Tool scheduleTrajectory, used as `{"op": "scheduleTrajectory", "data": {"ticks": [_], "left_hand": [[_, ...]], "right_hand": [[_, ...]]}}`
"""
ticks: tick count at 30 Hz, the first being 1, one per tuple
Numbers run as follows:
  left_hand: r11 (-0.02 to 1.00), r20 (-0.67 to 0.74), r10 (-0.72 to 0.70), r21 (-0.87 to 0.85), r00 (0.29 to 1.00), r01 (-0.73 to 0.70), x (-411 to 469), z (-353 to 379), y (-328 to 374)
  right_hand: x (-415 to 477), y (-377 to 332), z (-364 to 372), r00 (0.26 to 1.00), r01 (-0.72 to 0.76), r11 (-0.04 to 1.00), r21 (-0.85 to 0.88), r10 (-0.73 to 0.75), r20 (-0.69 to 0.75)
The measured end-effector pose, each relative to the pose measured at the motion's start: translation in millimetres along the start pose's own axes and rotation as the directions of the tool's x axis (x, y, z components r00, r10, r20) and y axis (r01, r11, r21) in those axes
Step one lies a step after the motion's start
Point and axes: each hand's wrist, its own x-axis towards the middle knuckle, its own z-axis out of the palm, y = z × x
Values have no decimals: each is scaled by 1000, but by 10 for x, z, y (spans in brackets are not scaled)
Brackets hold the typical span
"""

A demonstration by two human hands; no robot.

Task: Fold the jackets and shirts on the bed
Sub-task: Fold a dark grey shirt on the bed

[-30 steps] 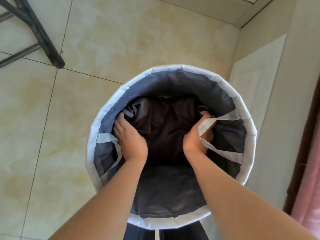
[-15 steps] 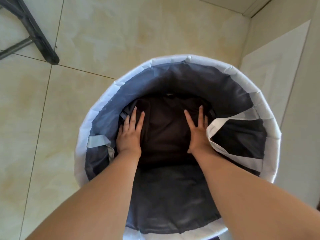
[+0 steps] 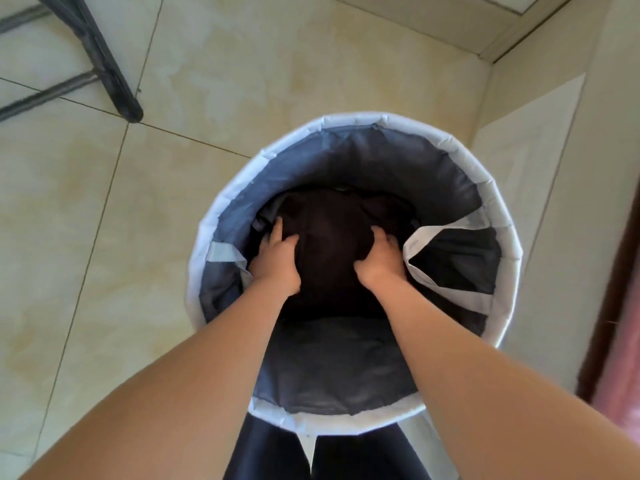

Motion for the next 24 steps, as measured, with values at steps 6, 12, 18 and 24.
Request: {"op": "scheduleTrajectory", "data": {"ticks": [6,12,18,24], "left_hand": [[747,-300,-216,-664,929,-41,-1181,-677,174],[680,-490,-384,-723,783,-119,-3025,-1783,168],[694,-632,-421,-686,651,-218,-4639,-2655,28],[804,-707,-461,-589,536,-86,-6069,-3206,-384]], "right_hand": [[-1289,-514,-697,992,116,958,261,-101,-71],[-3077,-1191,-1796,908,407,896,178,-376,-184],[-4692,-1794,-2615,711,694,712,105,-655,-254],[-6072,-2635,-2986,443,895,435,100,-840,-314]]}}
